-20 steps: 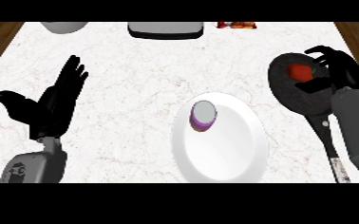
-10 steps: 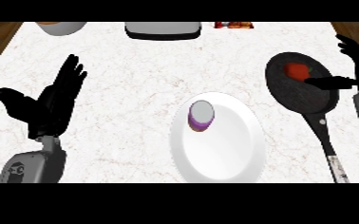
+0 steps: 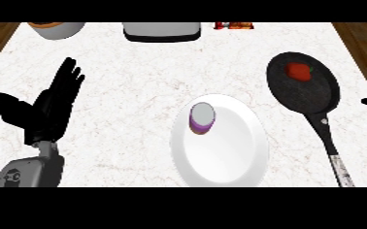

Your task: Pick the bell pepper from the plate and place it in the pan

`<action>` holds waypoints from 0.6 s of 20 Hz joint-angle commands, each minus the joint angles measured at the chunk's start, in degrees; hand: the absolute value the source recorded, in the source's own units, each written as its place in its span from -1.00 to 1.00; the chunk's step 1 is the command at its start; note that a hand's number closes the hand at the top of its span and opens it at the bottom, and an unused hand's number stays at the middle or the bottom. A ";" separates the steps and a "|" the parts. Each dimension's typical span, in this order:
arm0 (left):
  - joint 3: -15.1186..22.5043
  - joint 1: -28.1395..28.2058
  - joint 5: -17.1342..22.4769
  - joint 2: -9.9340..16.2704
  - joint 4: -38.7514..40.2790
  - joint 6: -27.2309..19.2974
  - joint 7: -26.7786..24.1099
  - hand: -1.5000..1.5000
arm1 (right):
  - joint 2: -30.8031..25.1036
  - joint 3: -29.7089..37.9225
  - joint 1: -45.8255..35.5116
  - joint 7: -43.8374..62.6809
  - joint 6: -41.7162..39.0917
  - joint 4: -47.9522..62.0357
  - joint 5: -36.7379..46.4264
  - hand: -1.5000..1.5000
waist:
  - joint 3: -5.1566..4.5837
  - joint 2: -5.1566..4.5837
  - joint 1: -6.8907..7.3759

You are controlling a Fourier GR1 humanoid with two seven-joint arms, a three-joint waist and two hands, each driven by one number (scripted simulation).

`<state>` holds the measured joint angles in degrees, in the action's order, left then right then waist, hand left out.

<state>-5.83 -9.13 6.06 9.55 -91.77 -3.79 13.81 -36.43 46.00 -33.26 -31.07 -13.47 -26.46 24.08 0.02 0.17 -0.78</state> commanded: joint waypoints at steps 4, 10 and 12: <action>0.72 3.13 0.26 -0.68 -2.60 0.79 0.04 0.00 | -8.53 3.35 10.55 -7.49 -17.91 0.33 -7.29 -1.00 | 0.01 -0.05 0.42; 0.09 -0.27 -0.87 -0.68 1.67 0.79 -1.68 0.00 | -5.81 0.01 16.37 -9.11 -16.59 -5.08 -10.23 -1.00 | -0.03 -0.12 0.54; -0.28 1.75 0.04 -0.58 0.15 1.81 -1.64 0.00 | -7.05 -0.71 17.41 -10.43 -16.22 -2.91 -10.79 -1.00 | 0.00 -0.17 0.82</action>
<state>-6.50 -8.74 6.11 9.58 -90.67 -2.39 12.42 -43.17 46.67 -19.06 -37.99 -26.71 -28.58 14.96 0.01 0.02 -0.16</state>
